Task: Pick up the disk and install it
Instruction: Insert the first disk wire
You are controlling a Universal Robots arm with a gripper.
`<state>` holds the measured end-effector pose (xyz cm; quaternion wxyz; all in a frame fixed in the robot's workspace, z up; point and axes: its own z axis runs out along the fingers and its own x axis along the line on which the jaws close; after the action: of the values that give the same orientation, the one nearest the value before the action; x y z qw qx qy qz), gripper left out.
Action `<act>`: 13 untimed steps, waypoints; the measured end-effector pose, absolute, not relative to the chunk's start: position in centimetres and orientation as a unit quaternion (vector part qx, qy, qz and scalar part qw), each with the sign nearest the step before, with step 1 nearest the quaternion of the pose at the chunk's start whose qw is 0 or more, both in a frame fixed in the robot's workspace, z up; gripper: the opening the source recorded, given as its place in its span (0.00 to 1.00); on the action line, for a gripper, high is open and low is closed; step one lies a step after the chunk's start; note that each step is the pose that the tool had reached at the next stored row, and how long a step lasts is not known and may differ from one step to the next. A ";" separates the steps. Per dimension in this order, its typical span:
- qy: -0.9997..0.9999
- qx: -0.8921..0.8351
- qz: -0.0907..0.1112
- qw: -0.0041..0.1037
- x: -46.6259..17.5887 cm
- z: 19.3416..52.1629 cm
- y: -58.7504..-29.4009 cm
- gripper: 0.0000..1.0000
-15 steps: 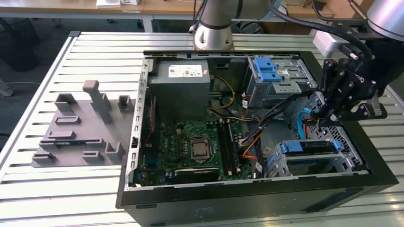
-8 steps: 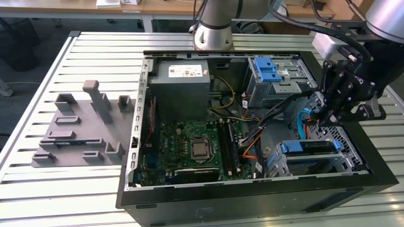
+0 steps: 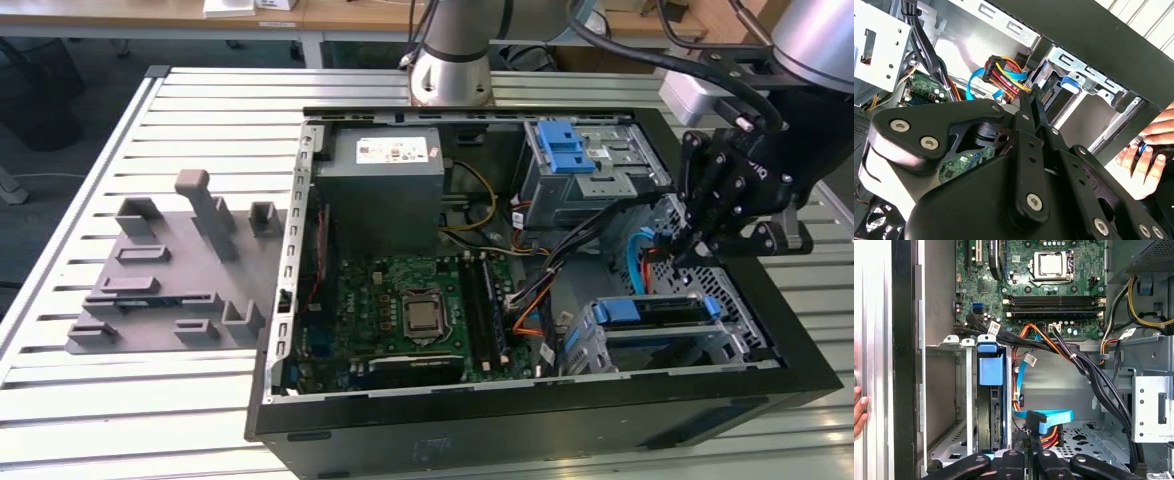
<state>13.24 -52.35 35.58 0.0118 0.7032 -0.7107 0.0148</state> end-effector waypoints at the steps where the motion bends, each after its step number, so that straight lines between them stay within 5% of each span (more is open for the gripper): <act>1: -0.711 0.703 0.015 0.012 13.2 35.6 -52.3 0.16; 13: -0.714 0.700 0.014 0.011 13.2 35.3 -52.8 0.16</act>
<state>13.23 -52.79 35.34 0.0113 0.6997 -0.7142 0.0142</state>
